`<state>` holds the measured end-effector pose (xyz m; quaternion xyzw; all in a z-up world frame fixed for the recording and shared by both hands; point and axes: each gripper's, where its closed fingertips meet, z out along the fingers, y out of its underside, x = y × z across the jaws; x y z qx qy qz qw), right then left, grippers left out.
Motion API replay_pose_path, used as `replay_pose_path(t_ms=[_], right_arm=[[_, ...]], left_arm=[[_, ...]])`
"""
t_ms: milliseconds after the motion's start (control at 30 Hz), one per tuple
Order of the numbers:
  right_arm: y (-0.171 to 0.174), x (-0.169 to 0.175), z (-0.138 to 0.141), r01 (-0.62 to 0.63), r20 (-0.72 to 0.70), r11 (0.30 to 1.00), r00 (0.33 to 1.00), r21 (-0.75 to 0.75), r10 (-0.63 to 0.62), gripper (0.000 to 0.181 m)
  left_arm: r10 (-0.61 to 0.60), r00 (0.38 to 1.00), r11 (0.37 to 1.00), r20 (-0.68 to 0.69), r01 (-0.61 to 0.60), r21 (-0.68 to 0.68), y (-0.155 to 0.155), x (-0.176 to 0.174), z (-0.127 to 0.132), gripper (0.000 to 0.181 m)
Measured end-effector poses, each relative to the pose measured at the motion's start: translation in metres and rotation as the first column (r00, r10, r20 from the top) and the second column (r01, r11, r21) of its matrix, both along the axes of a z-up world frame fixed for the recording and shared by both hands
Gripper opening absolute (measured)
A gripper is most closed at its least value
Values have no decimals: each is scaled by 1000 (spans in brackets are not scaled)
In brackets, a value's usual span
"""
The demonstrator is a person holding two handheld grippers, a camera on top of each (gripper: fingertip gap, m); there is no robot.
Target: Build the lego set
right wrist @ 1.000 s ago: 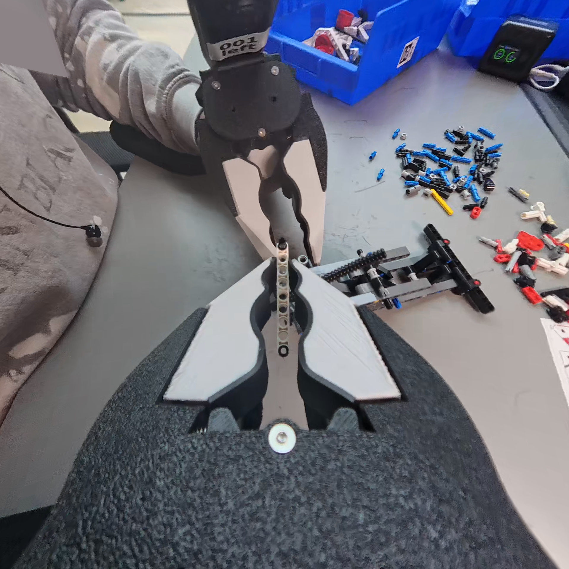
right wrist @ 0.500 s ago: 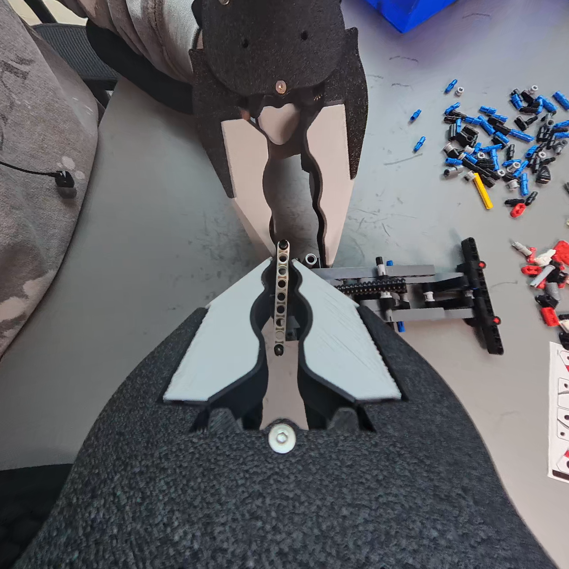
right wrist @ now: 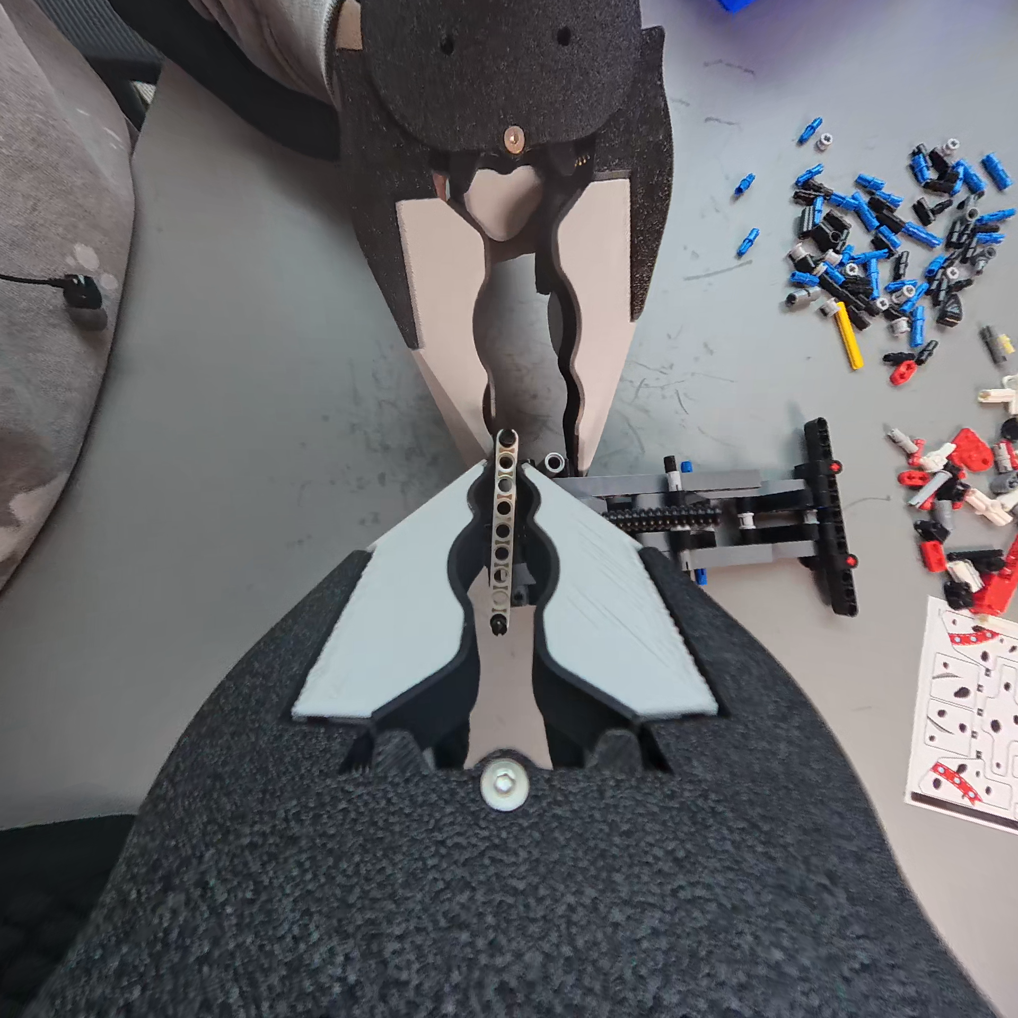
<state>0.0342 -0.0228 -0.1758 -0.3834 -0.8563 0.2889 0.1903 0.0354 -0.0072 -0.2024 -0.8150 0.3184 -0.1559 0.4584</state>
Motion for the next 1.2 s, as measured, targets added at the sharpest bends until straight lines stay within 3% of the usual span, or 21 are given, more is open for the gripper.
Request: replay_pose_path(t_ms=[400,600,733,867,1033,1200], right_arm=[[0,1,-4,8,16,958,1000,285,-13,7],[5,1,-8,-90,76,913,995,398,65,7],[4,3,-9,-101,86,944,993,315,77,7],[1,7,-6,-100,128,988,988,118,85,7],[-7,12,-4,-116,214,991,969,-60,127,7],[-5,7,2,-145,227,989,962,-38,149,7]], left_arm=[[18,999,999,-45,-16,30,0,1,-2,32],[32,998,999,-56,-31,23,1,5,-1,33],[10,998,1000,-60,-9,26,1,6,-1,33],[-13,998,999,-61,15,30,-1,9,0,33],[-20,995,998,-98,26,56,-2,8,-2,32],[-9,996,998,-87,14,57,-1,4,0,33]])
